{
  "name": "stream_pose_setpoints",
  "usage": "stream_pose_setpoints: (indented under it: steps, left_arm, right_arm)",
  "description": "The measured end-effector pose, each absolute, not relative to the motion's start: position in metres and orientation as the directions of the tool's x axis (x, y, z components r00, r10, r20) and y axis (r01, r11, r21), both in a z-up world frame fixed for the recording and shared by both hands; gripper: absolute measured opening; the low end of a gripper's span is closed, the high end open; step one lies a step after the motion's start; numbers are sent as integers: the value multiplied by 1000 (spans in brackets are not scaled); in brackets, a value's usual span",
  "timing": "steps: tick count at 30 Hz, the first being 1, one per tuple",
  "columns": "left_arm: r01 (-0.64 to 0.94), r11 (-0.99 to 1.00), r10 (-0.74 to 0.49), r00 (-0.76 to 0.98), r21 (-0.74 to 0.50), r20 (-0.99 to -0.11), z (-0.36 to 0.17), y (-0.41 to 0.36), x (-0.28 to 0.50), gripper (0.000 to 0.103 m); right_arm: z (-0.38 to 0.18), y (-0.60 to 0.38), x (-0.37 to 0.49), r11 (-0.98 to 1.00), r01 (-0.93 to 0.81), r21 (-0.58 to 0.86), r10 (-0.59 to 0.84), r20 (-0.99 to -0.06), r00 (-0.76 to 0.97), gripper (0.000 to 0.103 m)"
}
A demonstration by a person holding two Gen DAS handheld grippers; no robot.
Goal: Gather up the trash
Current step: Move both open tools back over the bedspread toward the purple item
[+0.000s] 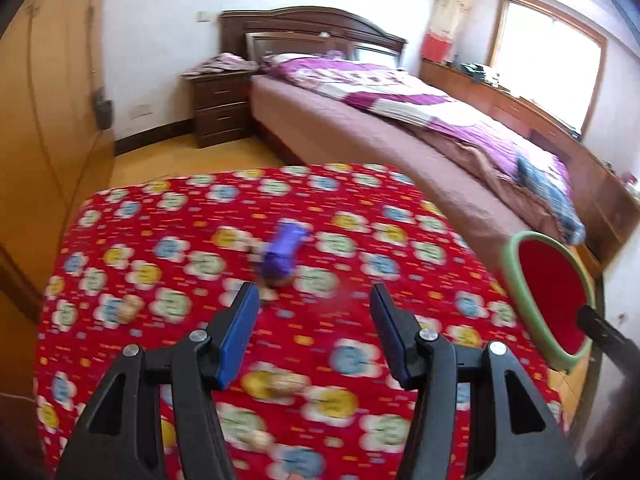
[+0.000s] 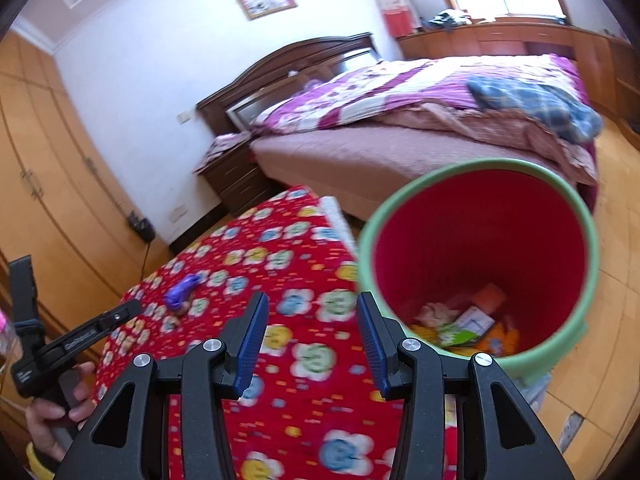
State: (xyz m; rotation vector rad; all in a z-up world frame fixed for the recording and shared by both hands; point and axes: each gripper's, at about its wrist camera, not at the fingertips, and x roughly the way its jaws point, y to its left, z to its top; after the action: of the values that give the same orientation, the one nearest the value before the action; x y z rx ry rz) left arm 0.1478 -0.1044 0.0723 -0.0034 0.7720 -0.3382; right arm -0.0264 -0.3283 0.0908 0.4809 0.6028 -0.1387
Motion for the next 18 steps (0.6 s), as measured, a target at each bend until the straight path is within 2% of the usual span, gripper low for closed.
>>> stream_pose_setpoints:
  steps: [13, 18]
  left_arm:
    - [97, 987, -163, 672, -132, -722, 35, -24, 214, 58]
    - [44, 991, -123, 676, -126, -727, 16, -8, 225, 58]
  right_arm:
    - [93, -248, 63, 938, 132, 320, 108, -633, 767, 47]
    - [81, -218, 99, 940, 86, 331, 162, -651, 742, 47]
